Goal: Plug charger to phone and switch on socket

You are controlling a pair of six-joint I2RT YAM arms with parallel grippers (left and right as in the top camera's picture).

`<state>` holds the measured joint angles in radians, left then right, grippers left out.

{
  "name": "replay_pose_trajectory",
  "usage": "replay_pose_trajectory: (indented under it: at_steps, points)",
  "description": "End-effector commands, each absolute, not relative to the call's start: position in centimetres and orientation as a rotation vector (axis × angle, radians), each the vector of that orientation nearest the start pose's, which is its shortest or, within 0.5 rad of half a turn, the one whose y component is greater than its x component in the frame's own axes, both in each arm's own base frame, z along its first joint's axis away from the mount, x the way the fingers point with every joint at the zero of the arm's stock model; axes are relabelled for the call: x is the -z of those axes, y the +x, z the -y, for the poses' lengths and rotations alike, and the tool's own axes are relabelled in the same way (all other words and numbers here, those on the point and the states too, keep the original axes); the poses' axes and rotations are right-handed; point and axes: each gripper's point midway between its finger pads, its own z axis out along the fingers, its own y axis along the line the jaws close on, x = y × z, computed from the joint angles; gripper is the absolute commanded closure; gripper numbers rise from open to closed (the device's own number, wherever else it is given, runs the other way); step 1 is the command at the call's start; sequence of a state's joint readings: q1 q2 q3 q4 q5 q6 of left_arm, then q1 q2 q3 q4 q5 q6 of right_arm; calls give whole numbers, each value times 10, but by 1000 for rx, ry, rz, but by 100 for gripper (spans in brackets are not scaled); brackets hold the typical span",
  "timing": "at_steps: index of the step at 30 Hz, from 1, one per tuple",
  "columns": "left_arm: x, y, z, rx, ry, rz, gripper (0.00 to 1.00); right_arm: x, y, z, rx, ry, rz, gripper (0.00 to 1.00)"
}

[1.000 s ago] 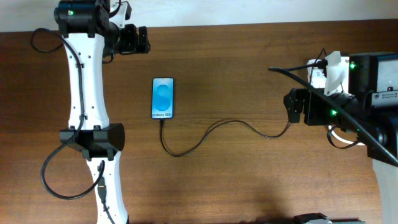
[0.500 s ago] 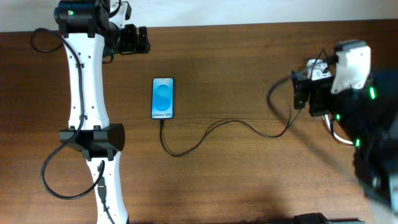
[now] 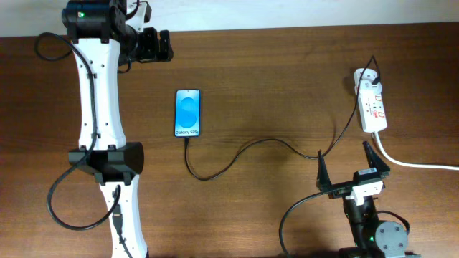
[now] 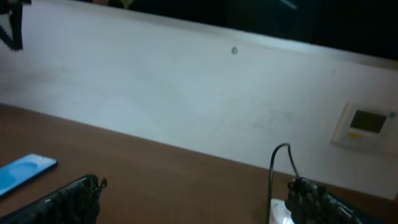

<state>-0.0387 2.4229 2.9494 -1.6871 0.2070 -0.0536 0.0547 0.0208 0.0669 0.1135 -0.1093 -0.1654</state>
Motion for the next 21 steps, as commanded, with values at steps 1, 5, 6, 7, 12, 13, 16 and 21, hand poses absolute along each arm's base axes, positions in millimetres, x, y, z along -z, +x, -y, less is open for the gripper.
replay_pose_trajectory:
  at_steps: [1,5,6,7,12,13,16,21]
  points:
    - [-258,491,55,320,41,-2683,1,-208,241,-33,6,-259,-1430,2]
    - [-258,491,55,320,41,-2683,1,-174,244,-35,-11,-273,-1550,1]
    - [-258,491,55,320,41,-2683,1,-163,244,-35,-16,-276,-1596,2]
    - [-258,491,55,320,41,-2683,1,-159,243,-34,-16,-273,-1613,2]
    - [-258,491,55,320,41,-2683,1,-159,243,-34,-16,-271,-1613,2]
    - [-258,491,55,320,40,-2683,1,-159,243,-34,-16,-271,-1613,2]
    - [-258,491,55,320,40,-2683,1,-159,243,-34,-16,-271,-1613,2]
    - [-258,491,55,320,41,-2683,1,-159,243,-34,-16,-271,-1613,1]
